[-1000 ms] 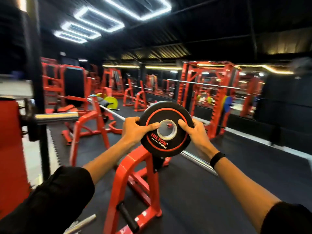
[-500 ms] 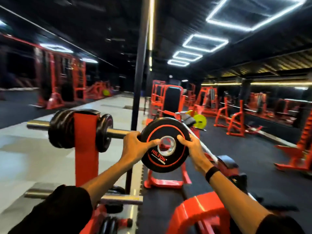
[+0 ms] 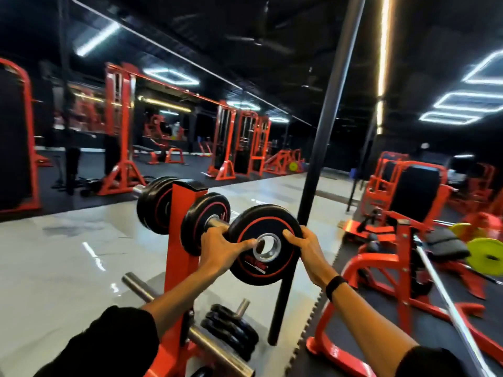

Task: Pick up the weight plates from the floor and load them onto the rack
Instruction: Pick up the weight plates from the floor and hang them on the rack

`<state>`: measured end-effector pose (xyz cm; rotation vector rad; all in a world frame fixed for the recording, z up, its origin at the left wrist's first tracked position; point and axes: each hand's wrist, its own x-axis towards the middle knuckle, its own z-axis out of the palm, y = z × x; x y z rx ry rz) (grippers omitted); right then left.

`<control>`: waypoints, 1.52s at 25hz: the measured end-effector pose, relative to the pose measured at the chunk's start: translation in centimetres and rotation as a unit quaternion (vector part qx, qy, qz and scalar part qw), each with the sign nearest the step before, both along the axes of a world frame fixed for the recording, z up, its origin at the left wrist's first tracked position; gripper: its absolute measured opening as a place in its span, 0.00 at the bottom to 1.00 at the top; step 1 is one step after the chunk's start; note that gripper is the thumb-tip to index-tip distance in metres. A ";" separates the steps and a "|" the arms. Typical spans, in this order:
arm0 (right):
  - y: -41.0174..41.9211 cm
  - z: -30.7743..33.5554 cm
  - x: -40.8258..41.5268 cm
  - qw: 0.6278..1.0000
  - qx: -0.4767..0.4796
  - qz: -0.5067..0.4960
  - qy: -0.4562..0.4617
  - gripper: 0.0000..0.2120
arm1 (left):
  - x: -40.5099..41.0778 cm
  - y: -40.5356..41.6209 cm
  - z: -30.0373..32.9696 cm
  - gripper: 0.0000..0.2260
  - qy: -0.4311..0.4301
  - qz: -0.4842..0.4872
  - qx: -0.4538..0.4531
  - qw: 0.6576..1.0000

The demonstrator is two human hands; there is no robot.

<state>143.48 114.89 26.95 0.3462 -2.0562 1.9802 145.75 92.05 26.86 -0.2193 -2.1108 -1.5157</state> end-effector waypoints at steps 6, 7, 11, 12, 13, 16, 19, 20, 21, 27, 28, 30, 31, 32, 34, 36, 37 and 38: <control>1.0 -2.3 -5.4 0.994 -0.005 0.098 -0.038 0.23 | -1.6 1.7 -2.2 0.25 -0.020 0.090 -0.038 0.995; 0.8 -2.5 -5.9 0.993 -0.007 0.114 -0.045 0.23 | -1.7 1.8 -2.4 0.24 -0.019 0.103 -0.041 0.994; 0.8 -2.7 -8.0 0.981 -0.006 0.185 -0.050 0.23 | -0.8 2.7 -2.4 0.20 0.007 0.130 -0.063 0.990; 0.9 -2.7 -8.2 0.977 -0.013 0.204 -0.056 0.23 | -0.7 3.0 -2.5 0.20 0.011 0.132 -0.069 0.989; 0.9 -2.6 -8.2 0.972 -0.024 0.226 -0.058 0.22 | -0.6 3.1 -2.5 0.20 0.014 0.140 -0.079 0.987; 0.3 -2.0 -8.2 0.962 -0.025 0.269 -0.034 0.19 | -0.7 2.5 -3.0 0.23 0.034 0.191 -0.166 0.967; -2.3 -0.7 -9.7 0.976 0.094 0.192 0.027 0.17 | -1.7 0.5 -2.4 0.27 0.012 0.264 -0.255 0.930; -3.6 -0.2 -10.8 0.976 0.167 0.127 0.054 0.18 | -2.4 -0.1 -1.9 0.31 0.011 0.305 -0.292 0.906; -5.2 0.4 -11.6 0.964 0.248 0.055 0.073 0.22 | -3.3 -0.9 -1.2 0.37 0.012 0.353 -0.335 0.874; -10.4 3.6 -12.1 0.863 0.494 -0.100 0.039 0.41 | -6.0 -3.2 0.7 0.57 -0.008 0.428 -0.392 0.814; -10.0 3.5 -12.0 0.857 0.503 -0.111 0.028 0.40 | -5.7 -3.1 0.5 0.56 0.004 0.421 -0.397 0.815; -9.7 3.2 -11.4 0.870 0.480 -0.110 0.025 0.37 | -4.8 -3.1 0.1 0.54 0.021 0.392 -0.391 0.832; -10.4 3.1 -10.6 0.884 0.456 -0.098 0.038 0.35 | -4.2 -3.7 0.1 0.53 0.022 0.370 -0.379 0.848; -11.6 3.2 -9.7 0.898 0.428 -0.082 0.063 0.32 | -3.5 -4.5 0.1 0.50 0.018 0.341 -0.362 0.868; -14.4 3.0 -7.6 0.910 0.383 -0.057 0.149 0.28 | -2.1 -6.9 -0.1 0.45 -0.014 0.233 -0.256 0.938; -17.1 2.4 -5.8 0.913 0.350 -0.048 0.203 0.27 | 0.3 -9.6 -0.1 0.38 -0.073 0.089 -0.027 0.993; -18.1 1.9 -4.9 0.919 0.332 -0.045 0.208 0.27 | 1.6 -11.3 -0.3 0.33 -0.095 0.050 0.059 0.992; -19.3 1.0 -3.9 0.924 0.316 -0.036 0.213 0.26 | 3.0 -13.3 -0.7 0.29 -0.109 0.041 0.106 0.988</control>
